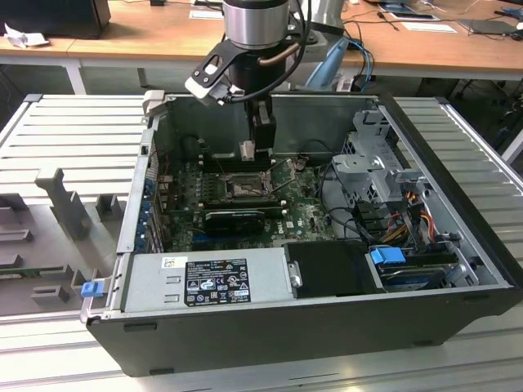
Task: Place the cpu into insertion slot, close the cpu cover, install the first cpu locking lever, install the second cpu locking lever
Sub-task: 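Place the cpu into insertion slot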
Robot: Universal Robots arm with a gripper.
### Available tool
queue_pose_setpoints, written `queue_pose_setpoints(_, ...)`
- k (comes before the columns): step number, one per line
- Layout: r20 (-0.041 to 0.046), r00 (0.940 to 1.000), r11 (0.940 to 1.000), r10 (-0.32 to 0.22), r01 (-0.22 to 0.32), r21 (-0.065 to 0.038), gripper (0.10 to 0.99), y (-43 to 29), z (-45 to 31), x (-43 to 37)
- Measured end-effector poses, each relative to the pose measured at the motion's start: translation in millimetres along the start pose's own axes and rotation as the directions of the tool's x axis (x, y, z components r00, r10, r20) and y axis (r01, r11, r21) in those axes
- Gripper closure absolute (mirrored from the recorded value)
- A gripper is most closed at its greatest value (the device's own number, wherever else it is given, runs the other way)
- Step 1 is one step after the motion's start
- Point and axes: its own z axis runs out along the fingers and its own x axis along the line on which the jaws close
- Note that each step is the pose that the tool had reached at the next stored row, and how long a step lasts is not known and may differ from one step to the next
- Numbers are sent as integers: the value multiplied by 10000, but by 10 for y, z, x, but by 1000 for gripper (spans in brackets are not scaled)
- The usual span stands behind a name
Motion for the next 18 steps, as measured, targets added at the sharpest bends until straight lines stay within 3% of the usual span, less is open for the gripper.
queue_pose_setpoints(7,5,10000,10000,48,-48,18,557,-12,135,0)
queue_pose_setpoints(14,7,10000,10000,48,-48,20,557,-29,363,20)
queue_pose_setpoints(18,6,10000,10000,47,-47,19,557,-34,444,59)
